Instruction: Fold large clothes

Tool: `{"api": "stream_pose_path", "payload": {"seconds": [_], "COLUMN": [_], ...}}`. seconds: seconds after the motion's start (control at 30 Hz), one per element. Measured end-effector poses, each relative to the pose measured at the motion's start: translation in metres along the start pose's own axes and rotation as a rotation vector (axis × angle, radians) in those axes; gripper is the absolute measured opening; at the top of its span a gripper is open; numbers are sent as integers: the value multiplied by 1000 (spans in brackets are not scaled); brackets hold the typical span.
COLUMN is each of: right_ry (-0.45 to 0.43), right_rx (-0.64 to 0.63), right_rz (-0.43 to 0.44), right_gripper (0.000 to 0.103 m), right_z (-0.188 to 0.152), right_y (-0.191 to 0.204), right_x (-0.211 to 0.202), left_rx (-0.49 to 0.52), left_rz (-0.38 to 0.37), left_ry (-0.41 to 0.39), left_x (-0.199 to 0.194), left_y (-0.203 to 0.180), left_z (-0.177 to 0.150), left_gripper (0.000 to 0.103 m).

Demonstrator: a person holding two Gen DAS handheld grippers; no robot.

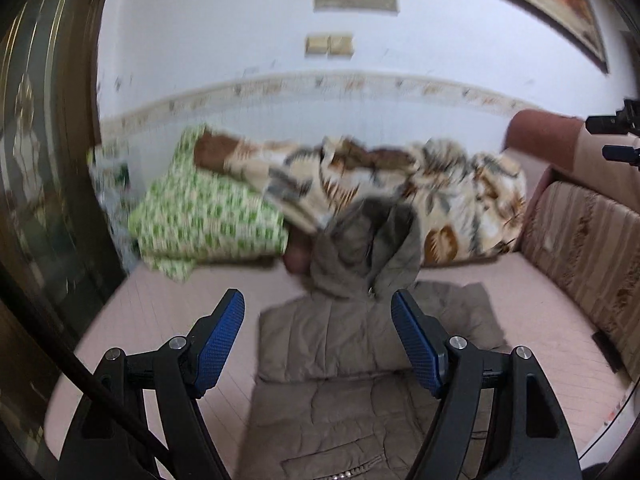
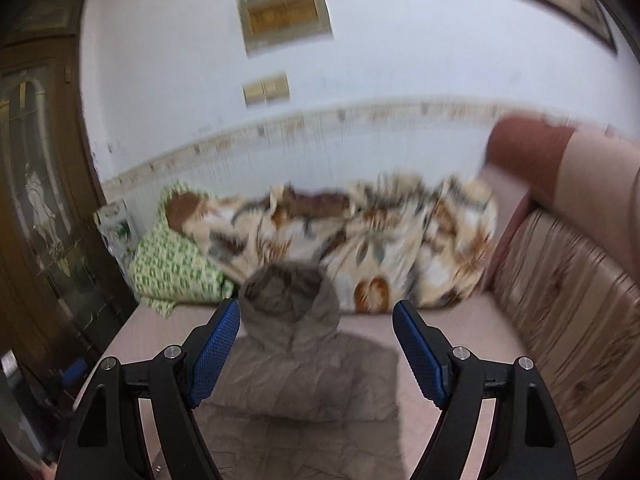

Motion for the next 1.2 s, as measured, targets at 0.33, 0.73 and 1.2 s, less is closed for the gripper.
{"api": "stream_pose_path", "payload": {"seconds": [0.33,0.73,1.2], "right_ry": [252,311,263], "right_rx": [93,-227,-344], "right_rz": [71,-133,-110], "right_gripper": [83,83,12], "right_z": [14,75,59], "right_y": [15,75,70], "right_x": [237,432,451], "left_rx": [-132,-91,-127], "left_rz": [96,85,42], "left_ry": [118,221,205], "left_x": [152,219,225], "left_y": [23,24,20], "left_z": [-77,-100,-94], "left_gripper": [75,75,75]}}
Point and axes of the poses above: each gripper's, at about its wrist camera, not at the fingertips, and x roughly the way its jaws point, y to its left, z to its top, the point moved 4 cm from there along x, roughly the way its jaws point, and after that the axes turned 9 degrees about y, right-handed, at the moved point
